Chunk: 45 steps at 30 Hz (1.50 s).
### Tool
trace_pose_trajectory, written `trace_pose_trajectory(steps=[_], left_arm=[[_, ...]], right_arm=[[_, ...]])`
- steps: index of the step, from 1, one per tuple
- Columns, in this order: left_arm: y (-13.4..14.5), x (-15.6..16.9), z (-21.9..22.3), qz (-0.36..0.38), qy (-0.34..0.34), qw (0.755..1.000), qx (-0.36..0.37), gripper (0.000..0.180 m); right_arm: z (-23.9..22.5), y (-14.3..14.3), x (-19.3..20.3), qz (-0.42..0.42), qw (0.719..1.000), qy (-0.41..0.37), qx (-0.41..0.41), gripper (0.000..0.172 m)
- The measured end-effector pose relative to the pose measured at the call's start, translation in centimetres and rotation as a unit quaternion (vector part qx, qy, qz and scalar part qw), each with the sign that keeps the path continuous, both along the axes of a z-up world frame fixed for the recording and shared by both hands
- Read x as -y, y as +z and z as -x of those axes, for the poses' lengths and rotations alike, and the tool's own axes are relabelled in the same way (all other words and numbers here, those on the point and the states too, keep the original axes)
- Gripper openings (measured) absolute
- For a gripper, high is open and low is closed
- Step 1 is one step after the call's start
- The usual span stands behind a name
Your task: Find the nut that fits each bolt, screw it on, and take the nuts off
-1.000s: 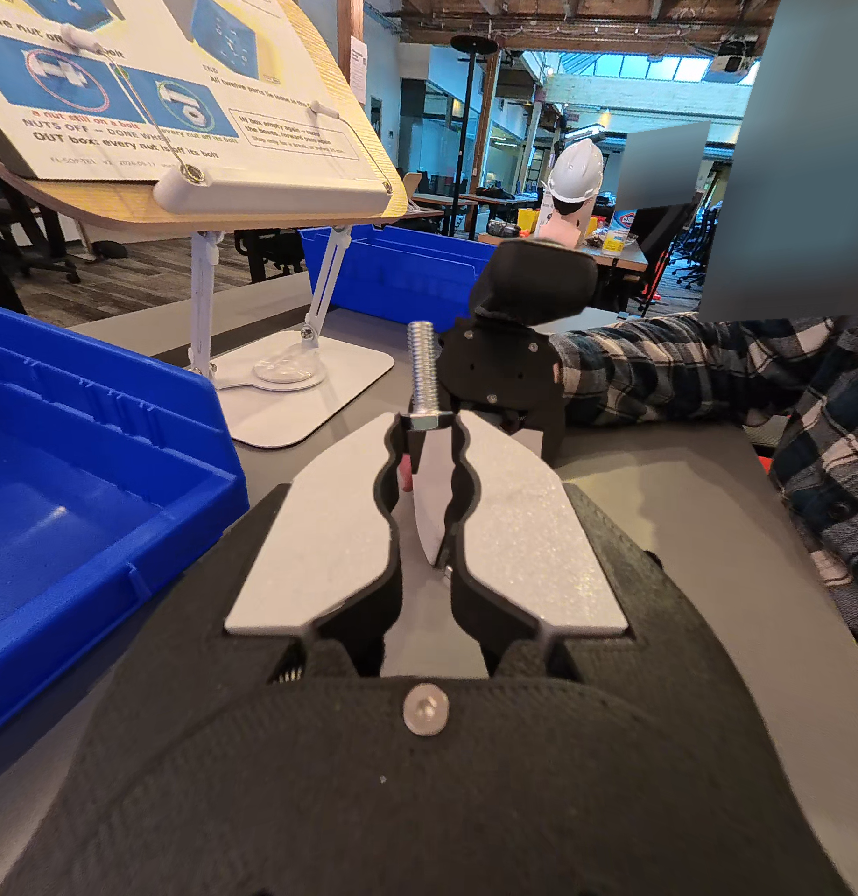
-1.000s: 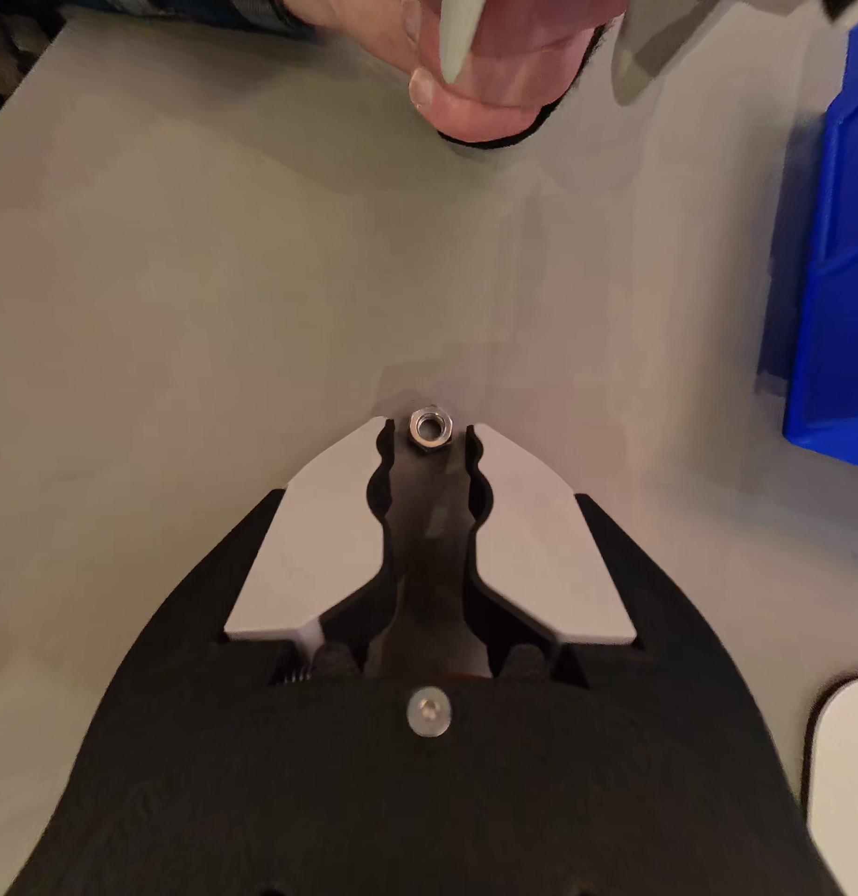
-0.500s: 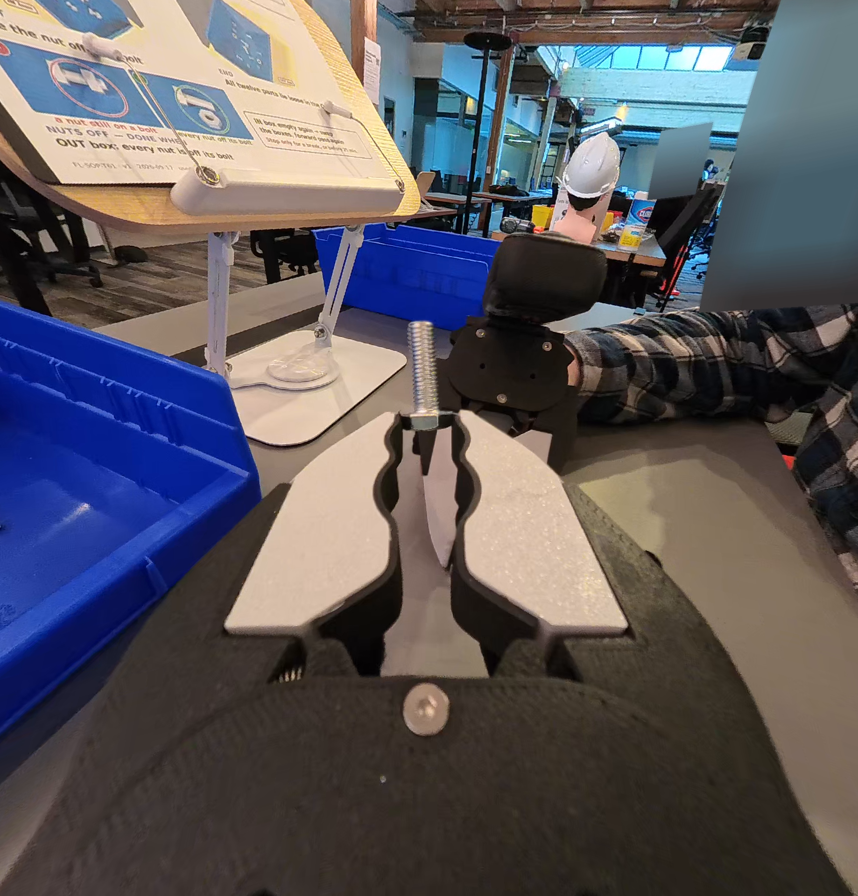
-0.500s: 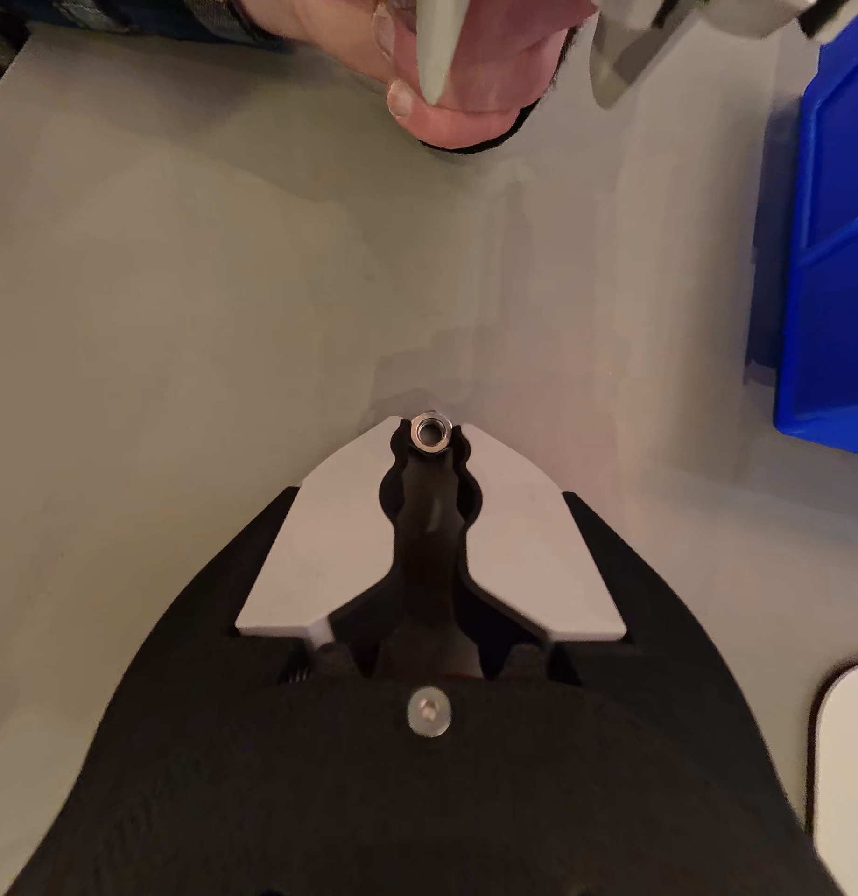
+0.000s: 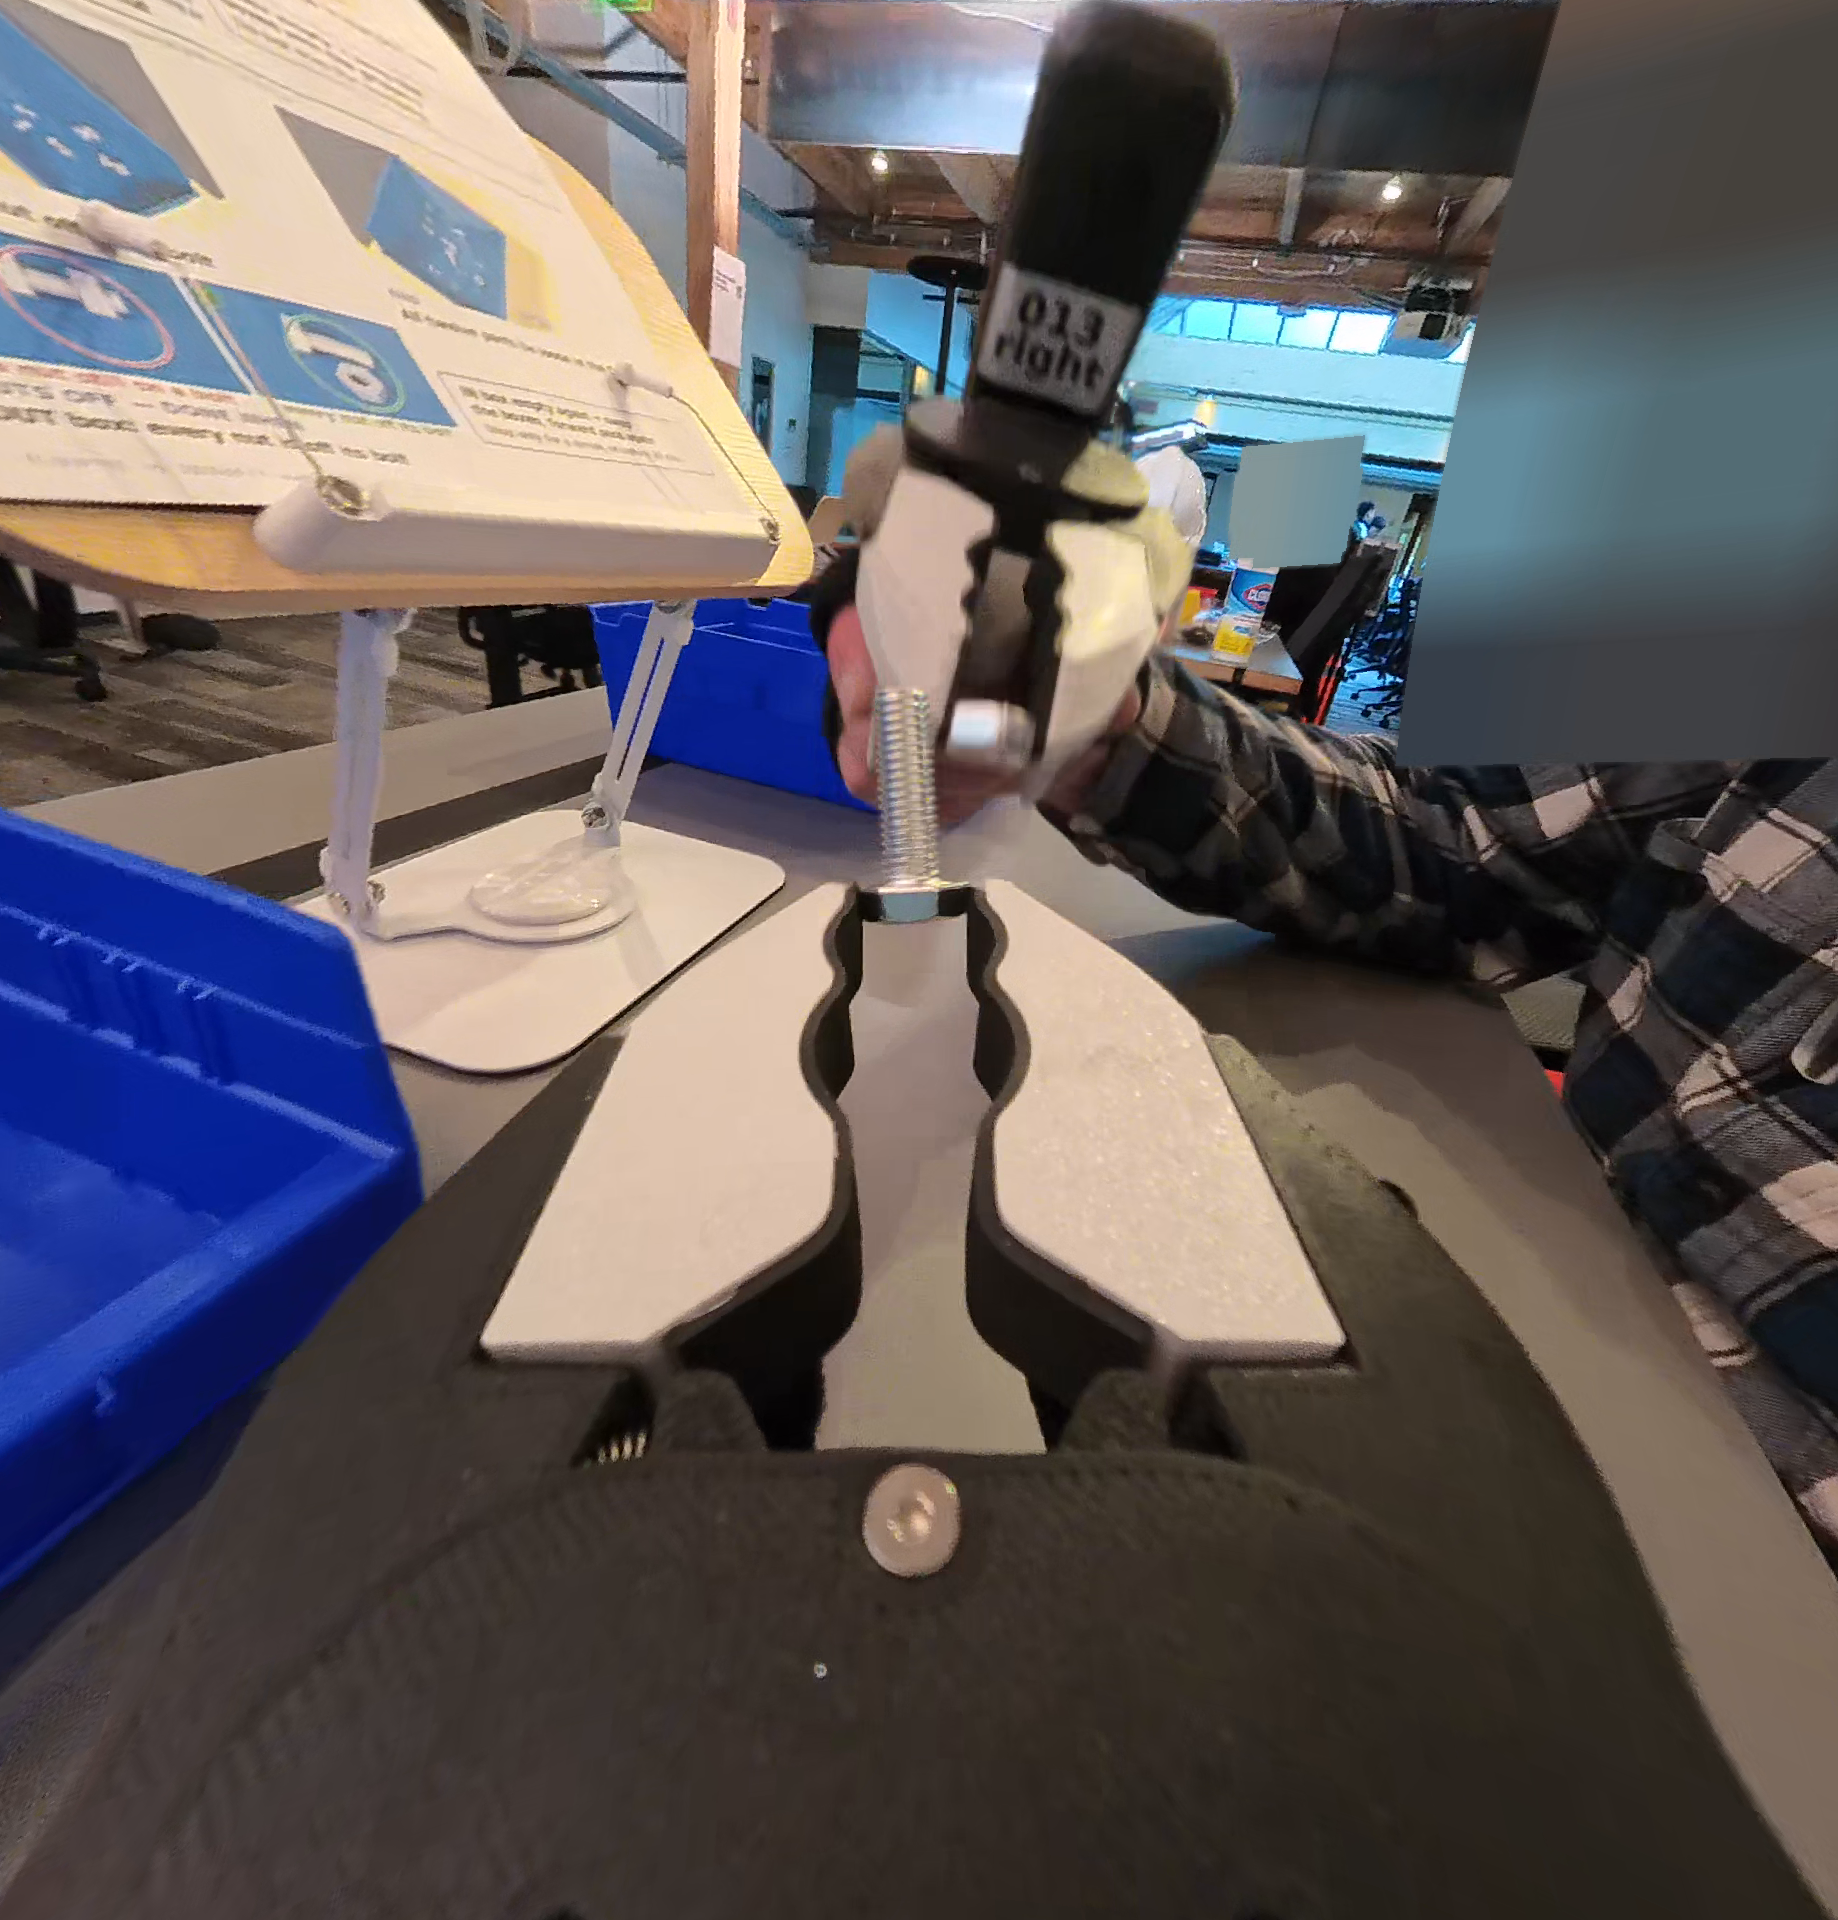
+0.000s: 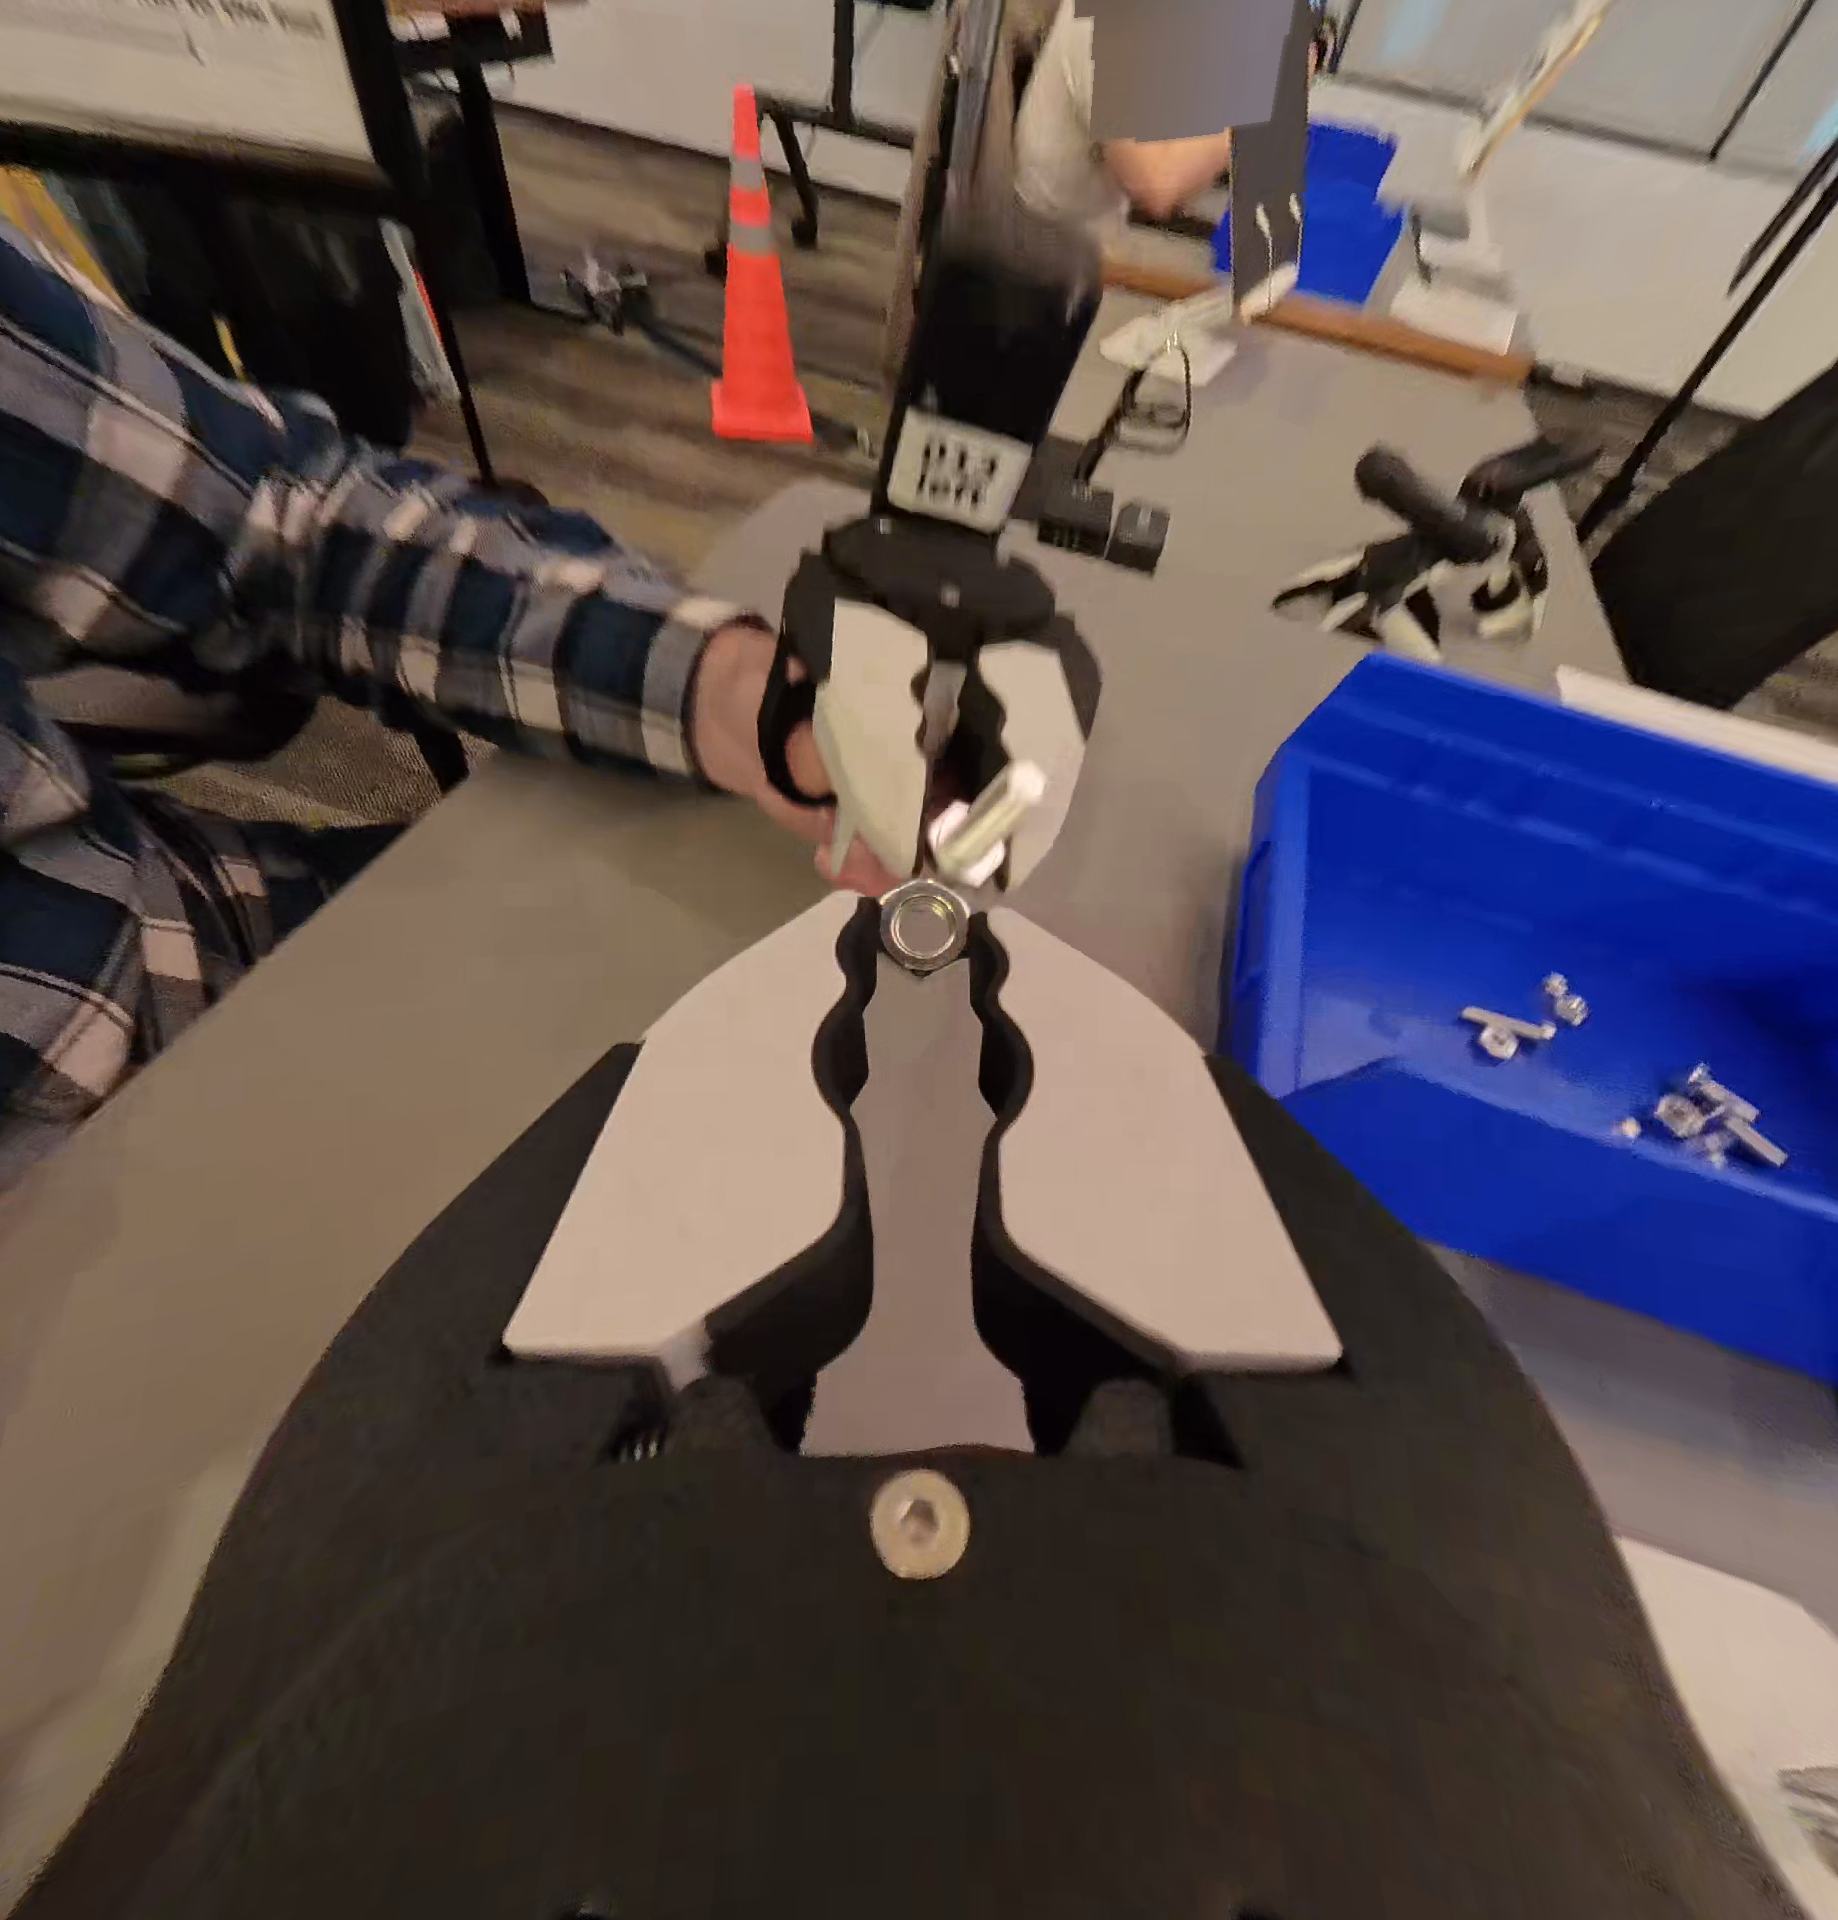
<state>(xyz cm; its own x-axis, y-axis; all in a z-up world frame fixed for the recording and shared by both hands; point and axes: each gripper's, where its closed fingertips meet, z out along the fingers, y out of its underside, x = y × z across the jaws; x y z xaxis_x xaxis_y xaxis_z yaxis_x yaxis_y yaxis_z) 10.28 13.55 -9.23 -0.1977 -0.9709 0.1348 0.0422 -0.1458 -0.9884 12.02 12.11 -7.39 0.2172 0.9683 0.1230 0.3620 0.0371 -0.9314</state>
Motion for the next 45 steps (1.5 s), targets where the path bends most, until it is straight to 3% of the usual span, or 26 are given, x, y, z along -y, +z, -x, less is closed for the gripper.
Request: trace_pose_trajectory(steps=[4, 7, 14, 26, 38, 45], left_arm=[[0.0, 1.0, -1.0, -0.029, 0.001, 1.0, -0.008, 0.018], [-0.2, 1.4, -1.3, -0.08, 0.021, 0.996, -0.025, 0.019], [-0.2, 1.5, -1.2, -0.118, 0.033, 0.992, -0.036, 0.018], [-0.1, 2.1, -1.1, -0.134, 0.03, 0.99, -0.041, 0.018], [0.1, -0.1, -0.9, -0.201, 0.143, 0.967, -0.062, 0.018], [0.4, -1.8, -0.5, -0.255, 0.23, 0.936, -0.079, 0.018]], right_arm=[[-0.3, 2.8, 0.3, -0.027, 0.999, 0.02, 0.004, 0.017], [-0.2, 2.9, 0.5, -0.027, 0.999, 0.038, 0.015, 0.017], [-0.1, 2.7, 0.6, -0.027, 0.999, 0.047, 0.009, 0.017], [0.9, 1.6, 0.7, -0.024, 0.998, 0.056, 0.009, 0.017], [0.8, 1.6, -1.2, -0.015, 1.0, 0.005, -0.022, 0.018], [0.8, 1.7, -2.9, 0.021, 0.997, -0.046, -0.053, 0.018]])
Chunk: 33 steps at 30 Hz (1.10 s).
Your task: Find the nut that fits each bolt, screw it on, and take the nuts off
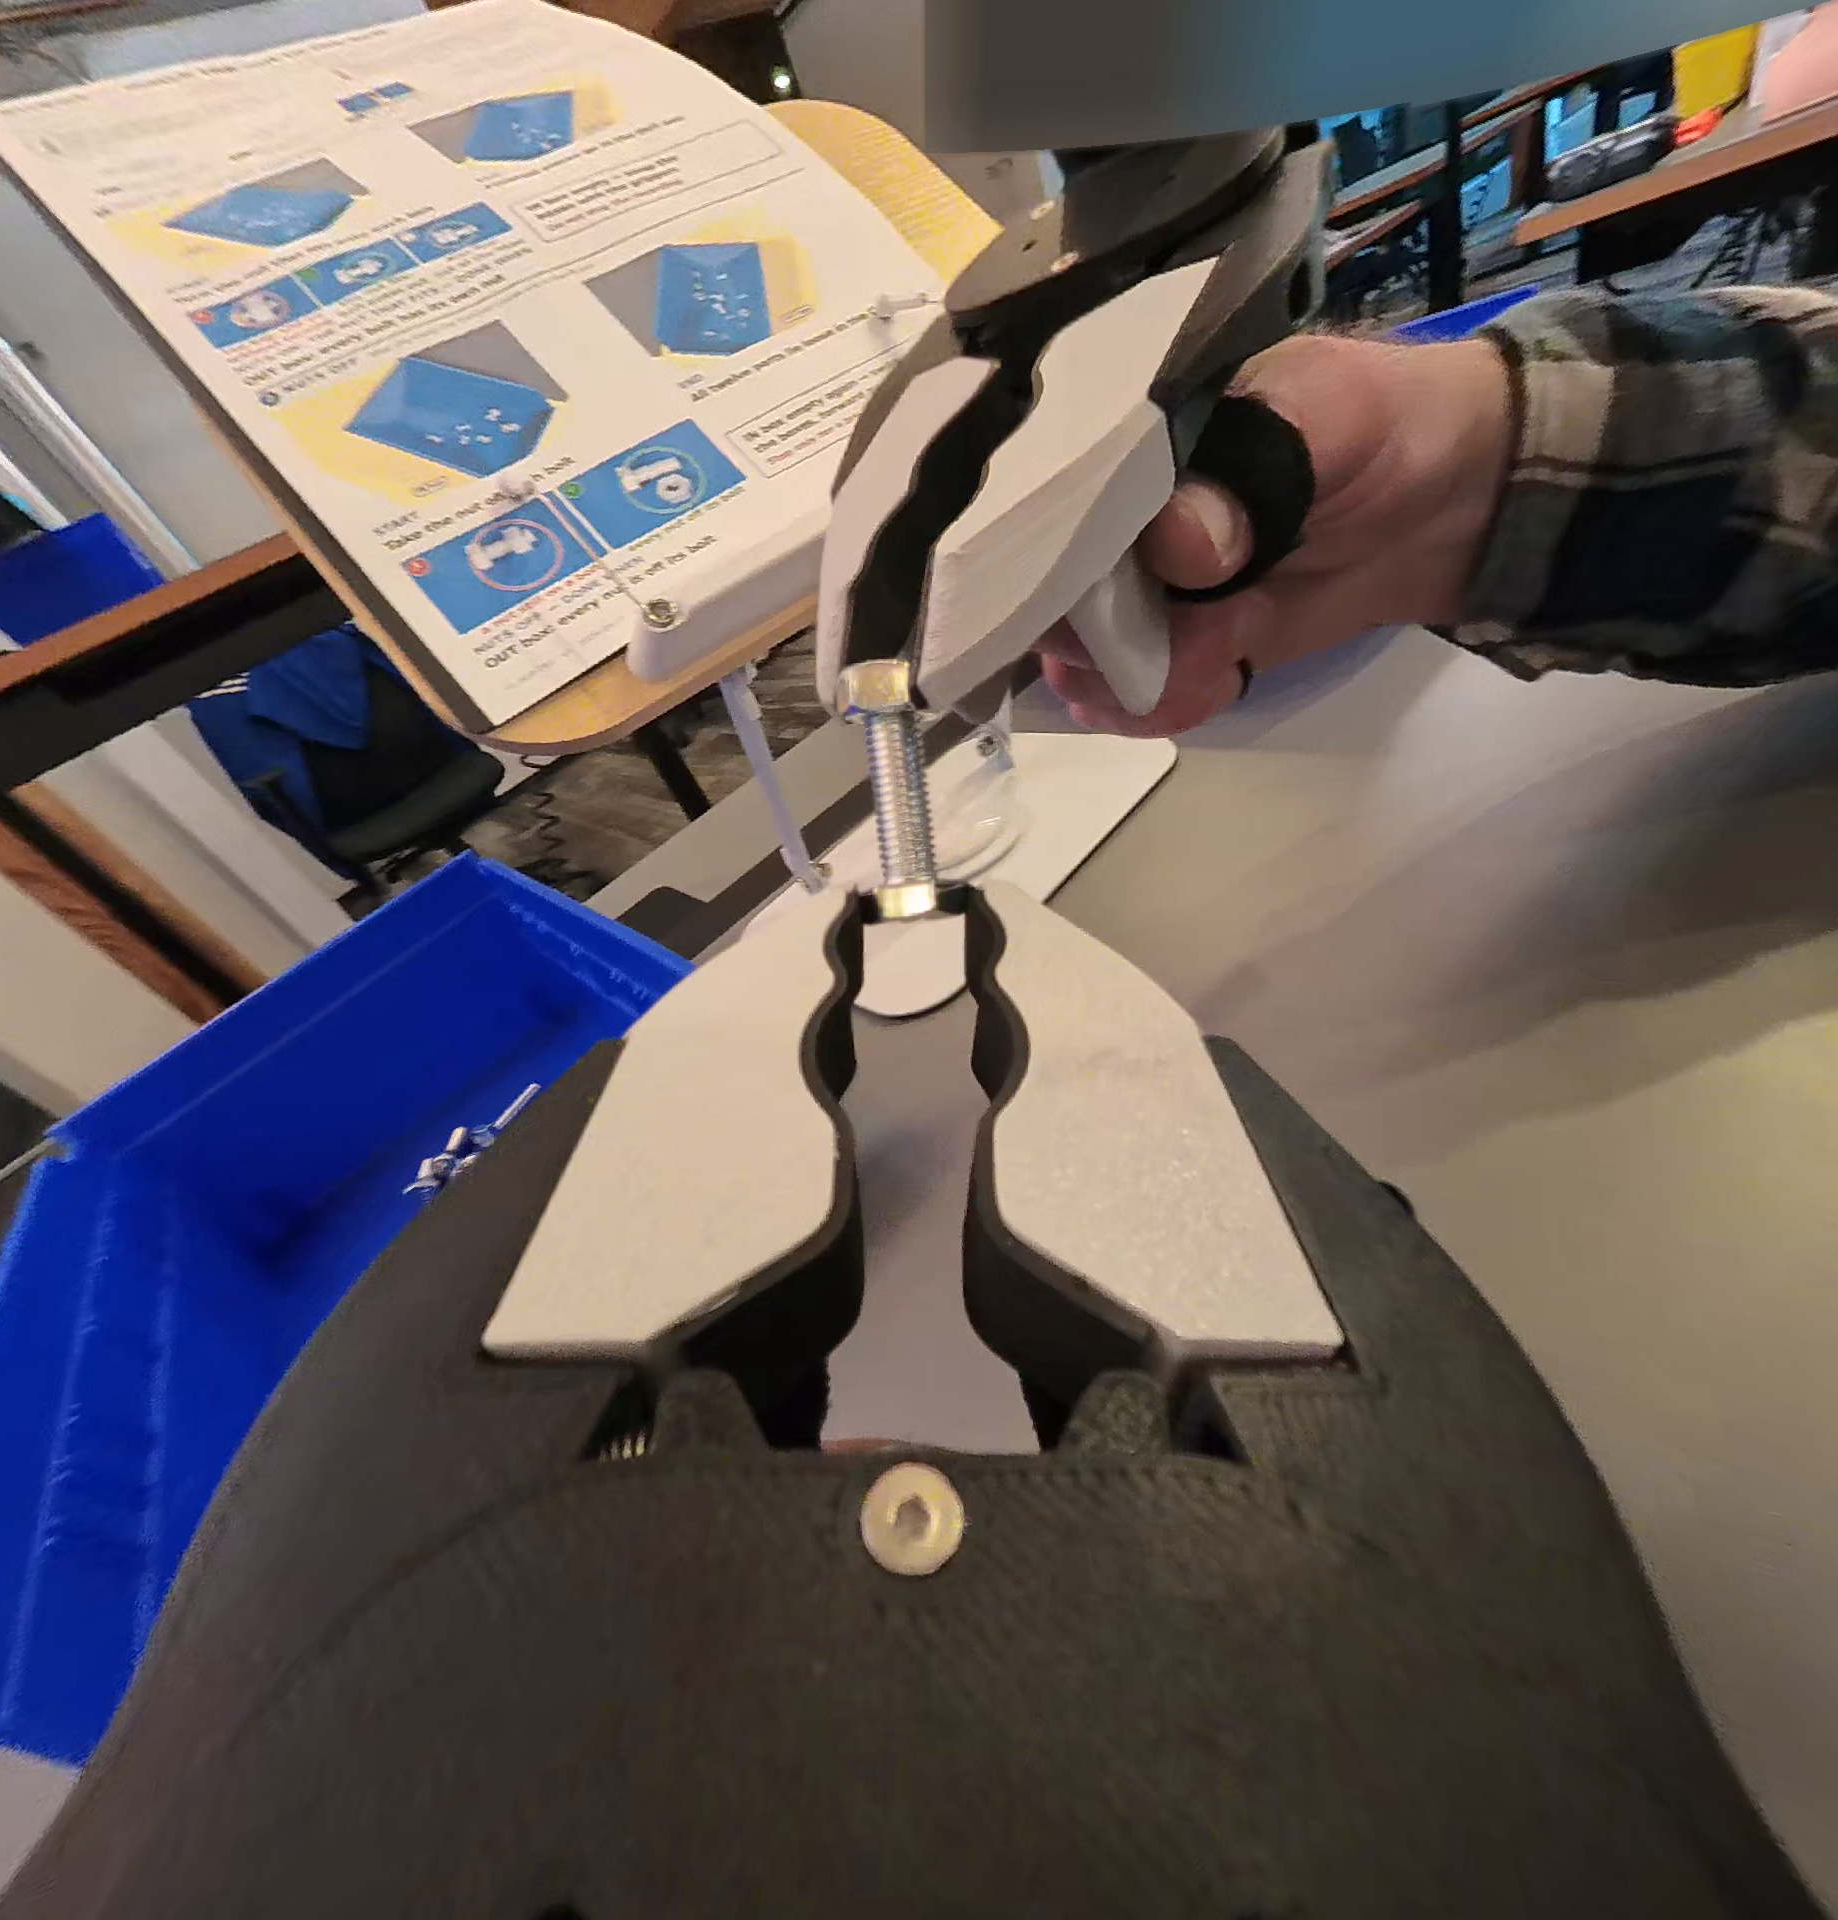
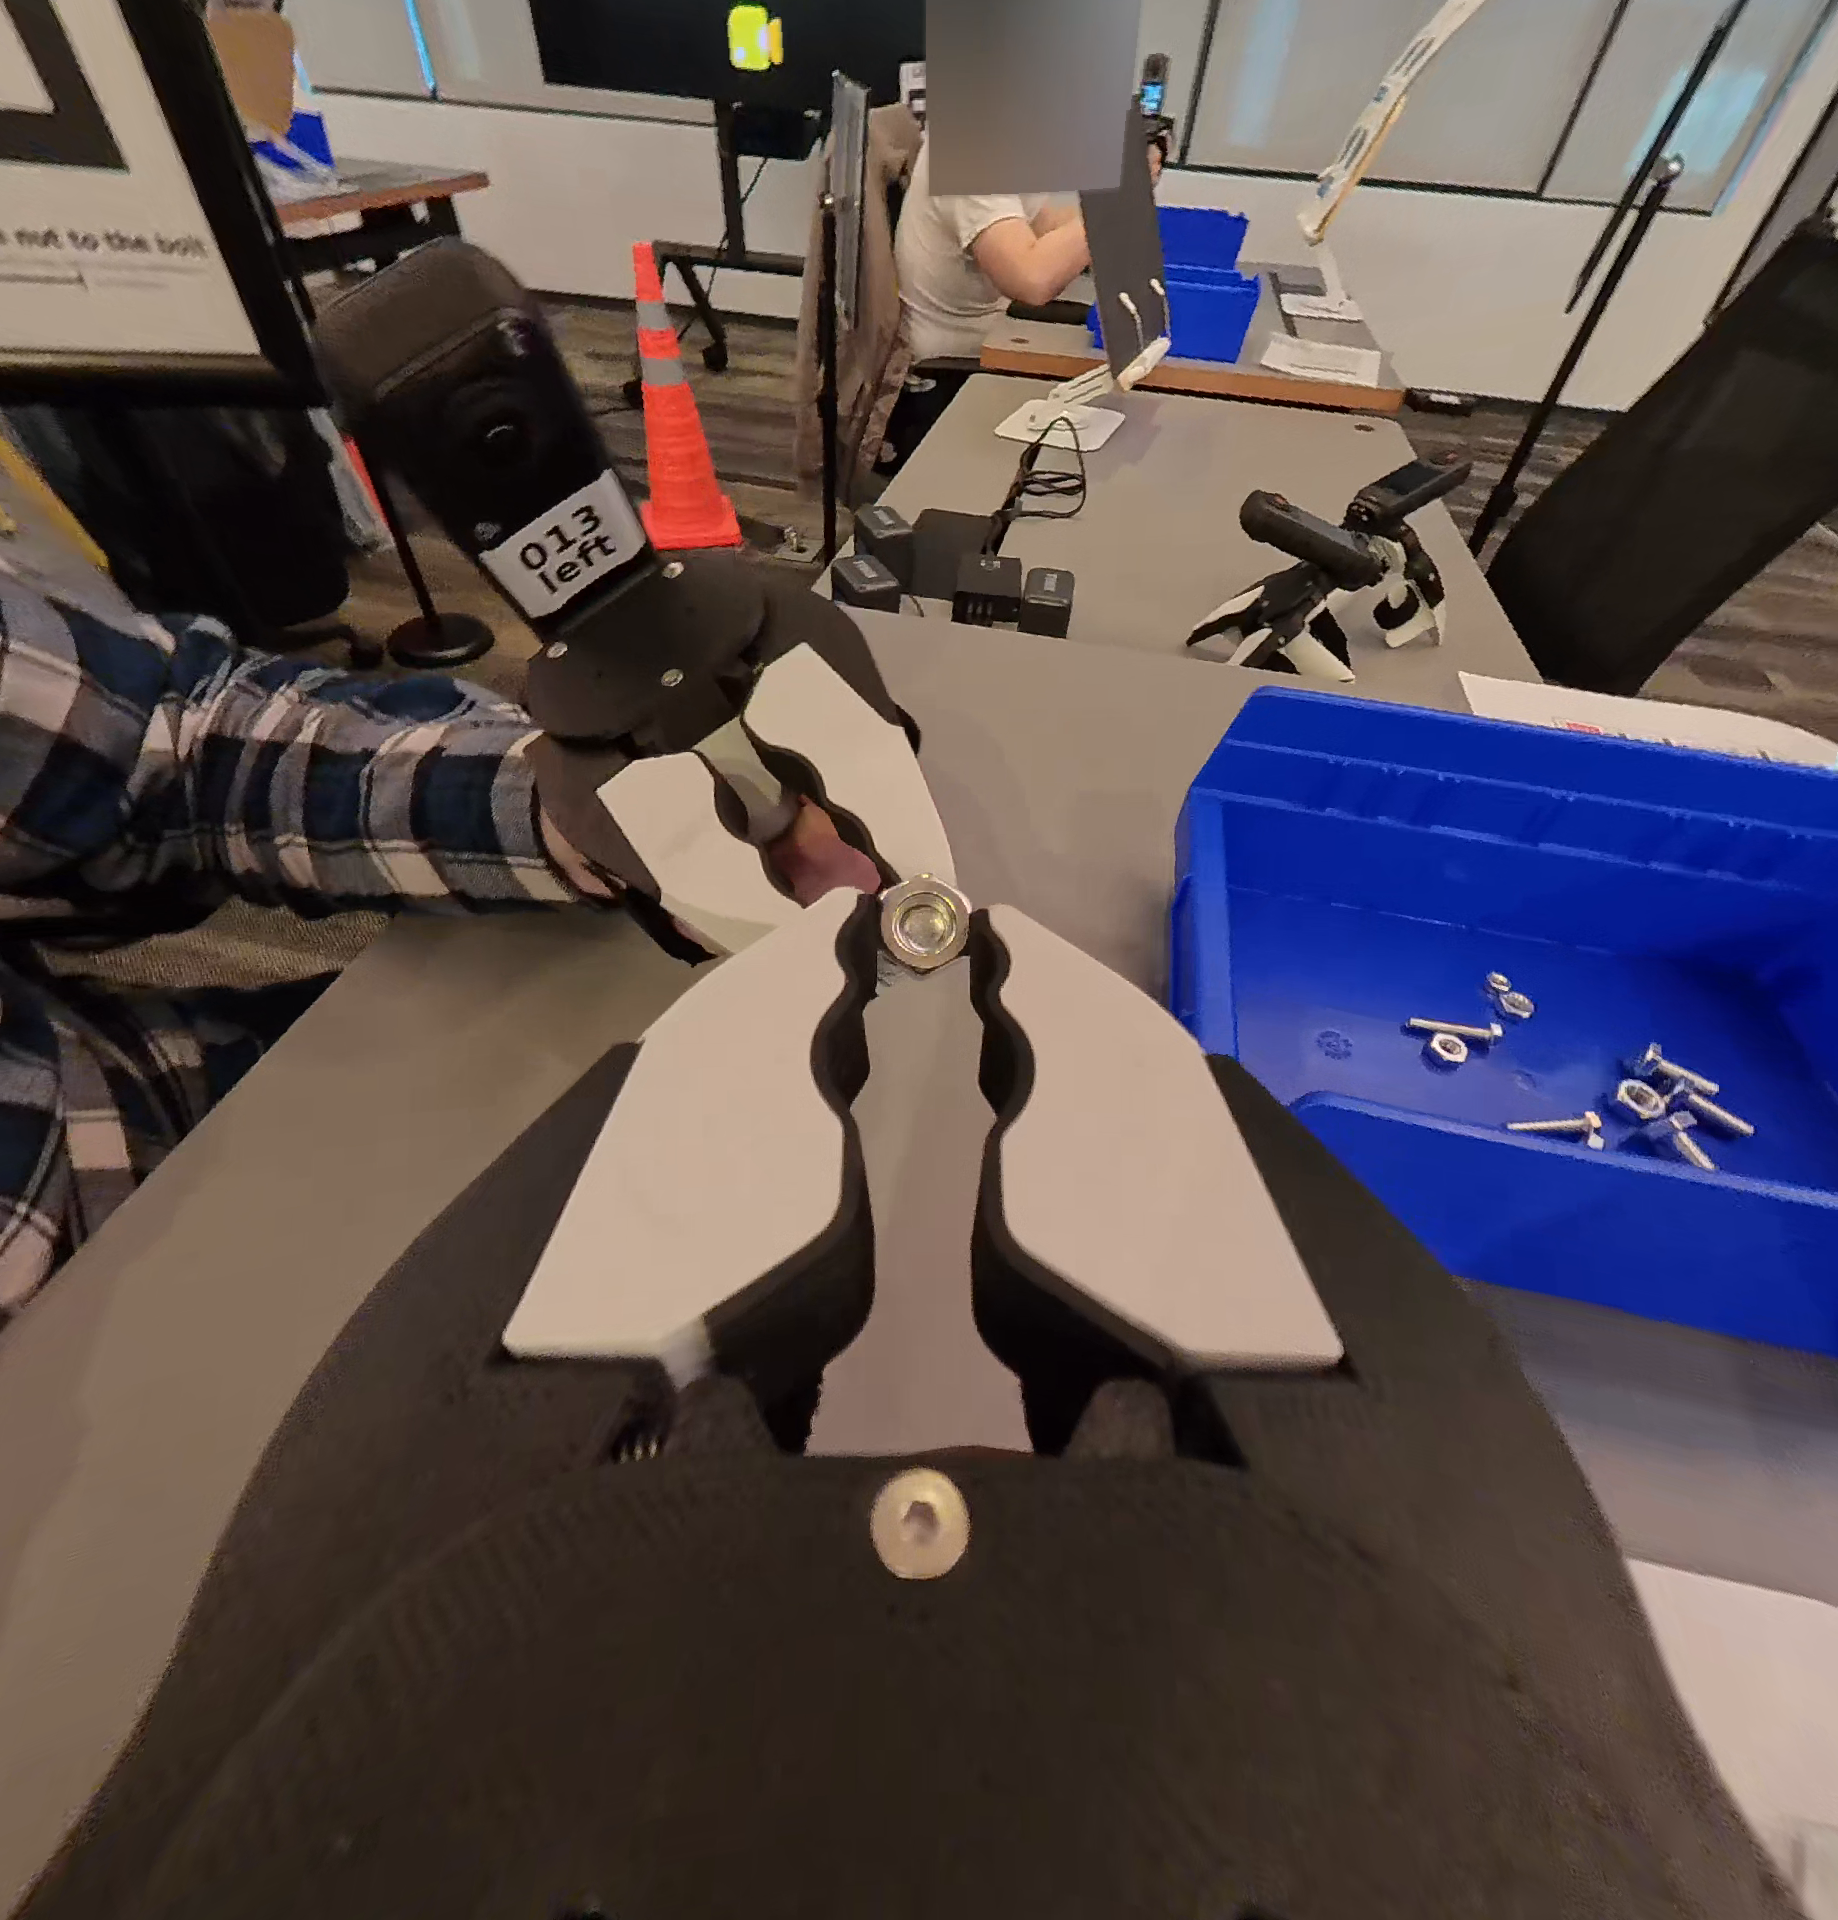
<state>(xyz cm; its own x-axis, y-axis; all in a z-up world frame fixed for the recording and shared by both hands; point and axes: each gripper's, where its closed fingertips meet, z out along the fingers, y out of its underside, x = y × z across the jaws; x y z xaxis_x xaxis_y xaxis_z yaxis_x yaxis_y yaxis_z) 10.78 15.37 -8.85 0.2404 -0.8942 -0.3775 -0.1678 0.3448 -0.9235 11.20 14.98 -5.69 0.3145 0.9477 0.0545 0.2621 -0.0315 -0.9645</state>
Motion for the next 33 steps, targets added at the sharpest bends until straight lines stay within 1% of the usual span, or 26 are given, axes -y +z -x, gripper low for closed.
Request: trace_pose_trajectory(steps=[5, 8, 14, 18, 23, 33], left_arm=[[0.2, -1.0, 0.3, -0.033, 0.05, 0.998, -0.004, 0.018], [0.5, -1.1, 0.5, -0.048, 0.065, 0.997, -0.004, 0.018], [0.6, -1.0, 0.4, -0.042, 0.054, 0.998, 0.002, 0.018], [0.5, -1.0, 0.3, -0.034, 0.046, 0.998, 0.005, 0.018], [0.0, -0.9, 0.1, -0.026, 0.039, 0.999, -0.009, 0.018], [0.1, -1.1, 0.1, -0.055, 0.062, 0.996, -0.014, 0.018]], right_arm=[[-0.2, -0.3, -1.3, 0.024, 0.999, -0.044, -0.009, 0.018], [-0.3, -0.4, -1.7, 0.043, 0.997, -0.056, -0.025, 0.018], [-0.1, 0.3, -1.2, 0.072, 0.994, -0.026, -0.081, 0.017], [-0.1, 0.3, -1.2, 0.07, 0.994, -0.026, -0.076, 0.017], [0.2, 0.2, -0.9, 0.065, 0.996, -0.02, -0.064, 0.017], [0.3, 0.4, -0.9, 0.062, 0.996, -0.032, -0.053, 0.017]])
